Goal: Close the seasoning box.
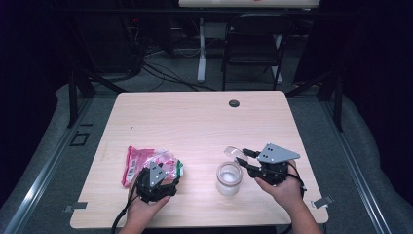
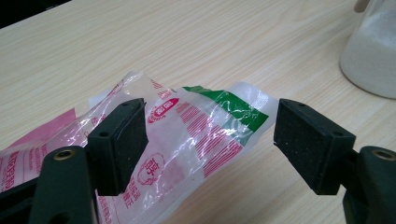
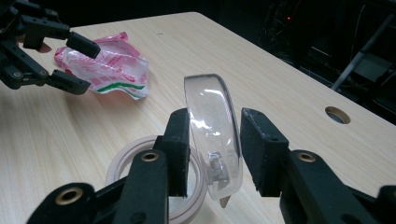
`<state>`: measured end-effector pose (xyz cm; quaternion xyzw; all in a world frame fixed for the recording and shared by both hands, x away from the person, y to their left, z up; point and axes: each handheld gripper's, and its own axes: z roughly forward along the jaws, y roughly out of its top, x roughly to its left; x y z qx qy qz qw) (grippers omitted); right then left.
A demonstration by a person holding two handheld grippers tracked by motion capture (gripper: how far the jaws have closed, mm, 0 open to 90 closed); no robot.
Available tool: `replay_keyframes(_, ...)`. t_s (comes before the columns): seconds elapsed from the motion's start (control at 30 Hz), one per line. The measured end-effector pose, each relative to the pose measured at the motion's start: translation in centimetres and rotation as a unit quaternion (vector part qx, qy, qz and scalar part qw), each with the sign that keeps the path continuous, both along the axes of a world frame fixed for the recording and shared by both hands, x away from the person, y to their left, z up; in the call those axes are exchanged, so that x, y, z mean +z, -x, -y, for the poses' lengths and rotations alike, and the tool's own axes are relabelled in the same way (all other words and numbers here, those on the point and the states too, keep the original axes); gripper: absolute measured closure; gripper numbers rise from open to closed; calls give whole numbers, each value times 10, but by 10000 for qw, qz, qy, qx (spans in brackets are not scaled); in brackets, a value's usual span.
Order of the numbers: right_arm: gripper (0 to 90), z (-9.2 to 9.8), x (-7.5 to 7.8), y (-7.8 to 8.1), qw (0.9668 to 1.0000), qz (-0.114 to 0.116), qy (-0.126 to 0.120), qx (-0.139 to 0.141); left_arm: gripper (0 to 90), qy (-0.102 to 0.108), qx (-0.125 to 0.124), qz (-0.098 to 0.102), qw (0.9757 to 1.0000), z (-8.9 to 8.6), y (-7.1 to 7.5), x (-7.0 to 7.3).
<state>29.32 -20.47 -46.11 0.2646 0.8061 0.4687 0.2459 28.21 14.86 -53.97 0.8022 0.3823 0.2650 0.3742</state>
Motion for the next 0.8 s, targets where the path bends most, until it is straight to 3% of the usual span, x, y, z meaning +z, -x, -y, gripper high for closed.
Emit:
replay_keyframes(0.43, 589, -6, -5, 3, 9999, -68, 3, 133, 266, 83, 35, 33, 10000, -1, -2, 2)
replay_keyframes(0.6, 565, -10, -7, 4, 9996, -91, 157, 214, 267, 54, 41, 51, 10000, -1, -2, 3)
replay_keyframes(0.8, 555, -10, -8, 4, 9995, -117, 176, 255, 268, 40, 2, 37, 10000, 0, -1, 2)
